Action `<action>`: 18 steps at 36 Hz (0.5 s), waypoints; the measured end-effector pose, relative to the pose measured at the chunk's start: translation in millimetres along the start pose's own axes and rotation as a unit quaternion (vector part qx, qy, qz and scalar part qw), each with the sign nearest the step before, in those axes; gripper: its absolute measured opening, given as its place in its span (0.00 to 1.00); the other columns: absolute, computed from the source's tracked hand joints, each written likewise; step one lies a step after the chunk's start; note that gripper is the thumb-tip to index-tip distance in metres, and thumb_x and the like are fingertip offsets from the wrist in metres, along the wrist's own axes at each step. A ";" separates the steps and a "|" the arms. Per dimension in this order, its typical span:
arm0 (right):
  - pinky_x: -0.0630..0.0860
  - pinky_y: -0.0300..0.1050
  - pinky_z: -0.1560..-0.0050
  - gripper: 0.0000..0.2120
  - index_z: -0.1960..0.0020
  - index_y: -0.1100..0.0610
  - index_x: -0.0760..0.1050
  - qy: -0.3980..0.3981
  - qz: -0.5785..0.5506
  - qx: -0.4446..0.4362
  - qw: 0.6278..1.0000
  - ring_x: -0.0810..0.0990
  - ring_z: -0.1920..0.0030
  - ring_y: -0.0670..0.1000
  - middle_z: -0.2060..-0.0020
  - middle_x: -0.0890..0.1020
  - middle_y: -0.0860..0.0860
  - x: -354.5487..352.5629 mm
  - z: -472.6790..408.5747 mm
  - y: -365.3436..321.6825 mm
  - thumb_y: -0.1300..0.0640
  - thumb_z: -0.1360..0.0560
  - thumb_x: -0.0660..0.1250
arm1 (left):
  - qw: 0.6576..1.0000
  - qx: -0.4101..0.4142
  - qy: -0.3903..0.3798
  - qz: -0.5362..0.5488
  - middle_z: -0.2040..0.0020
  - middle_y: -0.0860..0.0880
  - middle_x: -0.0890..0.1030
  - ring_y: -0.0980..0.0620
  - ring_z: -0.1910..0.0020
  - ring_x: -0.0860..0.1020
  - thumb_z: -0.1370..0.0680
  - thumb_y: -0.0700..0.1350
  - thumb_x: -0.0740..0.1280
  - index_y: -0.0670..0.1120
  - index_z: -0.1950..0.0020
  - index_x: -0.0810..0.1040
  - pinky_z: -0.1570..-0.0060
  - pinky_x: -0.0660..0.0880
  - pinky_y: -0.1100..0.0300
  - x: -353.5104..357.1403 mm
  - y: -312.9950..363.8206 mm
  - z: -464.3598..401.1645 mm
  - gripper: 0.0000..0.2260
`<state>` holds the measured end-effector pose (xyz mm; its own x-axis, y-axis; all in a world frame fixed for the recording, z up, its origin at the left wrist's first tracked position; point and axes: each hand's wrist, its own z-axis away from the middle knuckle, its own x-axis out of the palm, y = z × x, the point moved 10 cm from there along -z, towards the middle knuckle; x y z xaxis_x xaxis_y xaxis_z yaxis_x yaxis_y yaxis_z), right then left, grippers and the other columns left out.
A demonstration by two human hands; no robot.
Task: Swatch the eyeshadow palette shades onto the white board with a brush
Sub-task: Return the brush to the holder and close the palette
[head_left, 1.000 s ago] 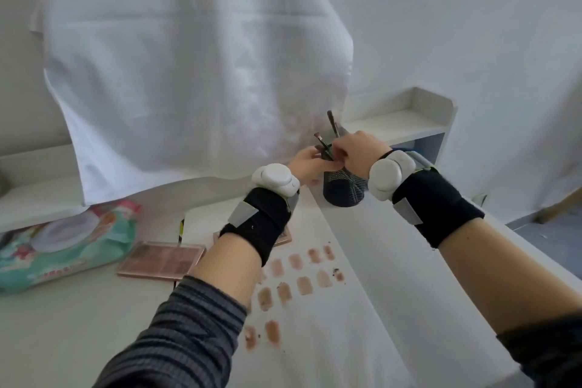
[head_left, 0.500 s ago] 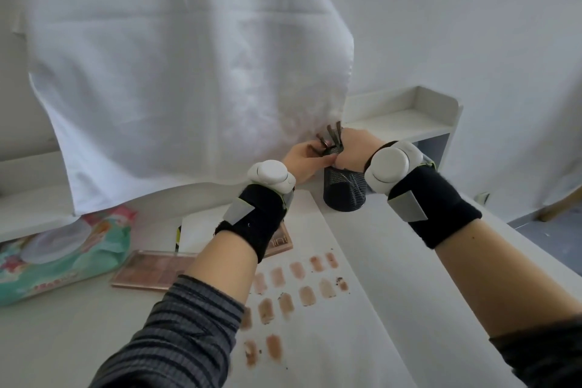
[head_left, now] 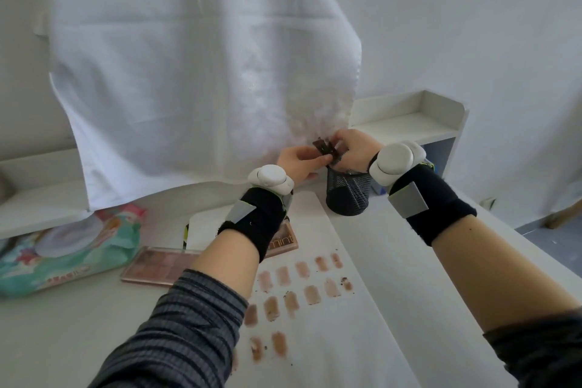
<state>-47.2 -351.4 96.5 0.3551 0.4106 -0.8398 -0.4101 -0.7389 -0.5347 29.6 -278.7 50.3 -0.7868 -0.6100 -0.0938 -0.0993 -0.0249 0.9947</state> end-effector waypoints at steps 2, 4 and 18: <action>0.71 0.42 0.58 0.19 0.43 0.61 0.74 0.004 -0.003 -0.007 1.000 0.75 0.56 0.53 0.52 0.80 0.58 -1.8 -0.1 -0.4 0.67 0.33 0.71 | 1.000 0.001 0.010 0.017 0.62 0.51 0.78 0.56 0.64 0.75 0.27 0.37 0.70 0.45 0.58 0.78 0.63 0.73 0.65 -1.5 -0.4 -1.1 0.04; 0.68 0.40 0.59 0.16 0.44 0.61 0.77 0.004 0.011 -0.018 1.000 0.75 0.57 0.53 0.54 0.80 0.57 -2.5 1.7 -3.5 0.67 0.32 0.70 | 0.999 0.005 0.022 0.032 0.63 0.51 0.78 0.58 0.64 0.75 0.27 0.35 0.70 0.45 0.58 0.78 0.64 0.74 0.67 -2.6 1.6 -0.7 0.05; 0.69 0.43 0.61 0.09 0.49 0.65 0.80 0.061 -0.002 -0.033 0.998 0.78 0.56 0.56 0.56 0.82 0.60 -11.6 6.5 -7.2 0.65 0.29 0.68 | 1.000 0.021 0.021 -0.005 0.62 0.51 0.78 0.57 0.61 0.73 0.26 0.37 0.69 0.48 0.46 0.78 0.62 0.69 0.64 -0.1 12.7 14.6 0.11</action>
<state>-53.8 -347.4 109.5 0.4573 0.3480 -0.8184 -0.3545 -0.7726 -0.5267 19.5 -267.4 62.3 -0.7593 -0.6427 -0.1014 -0.1337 0.0015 0.9910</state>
